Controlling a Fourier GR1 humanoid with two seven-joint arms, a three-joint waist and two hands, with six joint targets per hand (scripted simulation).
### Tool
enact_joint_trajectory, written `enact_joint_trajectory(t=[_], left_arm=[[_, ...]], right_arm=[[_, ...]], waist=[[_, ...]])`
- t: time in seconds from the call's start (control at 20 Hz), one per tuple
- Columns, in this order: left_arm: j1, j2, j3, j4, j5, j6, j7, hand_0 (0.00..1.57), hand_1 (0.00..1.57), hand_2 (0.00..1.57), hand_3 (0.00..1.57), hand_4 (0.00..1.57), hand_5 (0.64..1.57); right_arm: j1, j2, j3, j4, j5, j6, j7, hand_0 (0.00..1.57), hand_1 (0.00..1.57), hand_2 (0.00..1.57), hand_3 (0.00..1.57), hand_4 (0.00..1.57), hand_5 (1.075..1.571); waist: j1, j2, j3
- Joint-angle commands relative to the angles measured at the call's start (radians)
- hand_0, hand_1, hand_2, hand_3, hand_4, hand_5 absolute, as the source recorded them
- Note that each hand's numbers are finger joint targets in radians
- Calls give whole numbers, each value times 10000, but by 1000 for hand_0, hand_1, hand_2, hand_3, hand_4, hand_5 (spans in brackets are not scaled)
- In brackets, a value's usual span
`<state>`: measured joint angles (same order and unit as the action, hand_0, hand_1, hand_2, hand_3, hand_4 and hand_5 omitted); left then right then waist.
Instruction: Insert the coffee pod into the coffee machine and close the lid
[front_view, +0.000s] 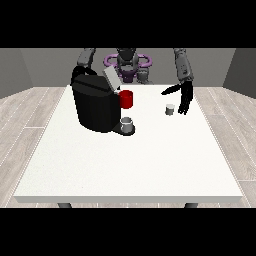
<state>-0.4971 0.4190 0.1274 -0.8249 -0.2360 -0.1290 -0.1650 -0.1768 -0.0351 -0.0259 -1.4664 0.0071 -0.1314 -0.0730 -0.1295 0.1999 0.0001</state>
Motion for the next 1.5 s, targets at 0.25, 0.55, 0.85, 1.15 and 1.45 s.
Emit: enact_joint_trajectory(t=[0.25, 0.55, 0.85, 1.15, 1.45], left_arm=[[-246, 691, -188, 1529, -1152, 394, -807, 704, 704, 775, 487, 0, 1571], [-847, 991, -177, 2279, -1772, 996, -941, 547, 547, 697, 454, 0, 1571], [-1019, 393, -382, 2456, -2384, 2173, -1528, 719, 719, 864, 649, 229, 1571], [-911, 527, -427, 2753, -2763, 2590, -2226, 920, 920, 1042, 829, 361, 1571], [-1247, 246, -817, 3266, -3581, 3208, -1675, 1028, 1028, 1112, 890, 287, 1571]], right_arm=[[-213, 65, 244, -183, 385, -304, 400, 0, 0, 0, 0, 356, 1571], [-77, 59, 491, -473, 248, 107, 425, 0, 0, 0, 0, 435, 1571], [-355, 112, 308, -334, 327, -281, 727, 0, 0, 0, 0, 520, 1571], [-425, 56, -238, 138, -9, -299, 198, 0, 0, 0, 0, 513, 1571], [-503, 130, -42, -103, -116, -205, 509, 0, 0, 0, 0, 515, 1571]], waist=[[-299, 312, -8], [-745, 575, -7], [-428, 355, -7], [-123, 558, -4], [-536, 537, -6]])
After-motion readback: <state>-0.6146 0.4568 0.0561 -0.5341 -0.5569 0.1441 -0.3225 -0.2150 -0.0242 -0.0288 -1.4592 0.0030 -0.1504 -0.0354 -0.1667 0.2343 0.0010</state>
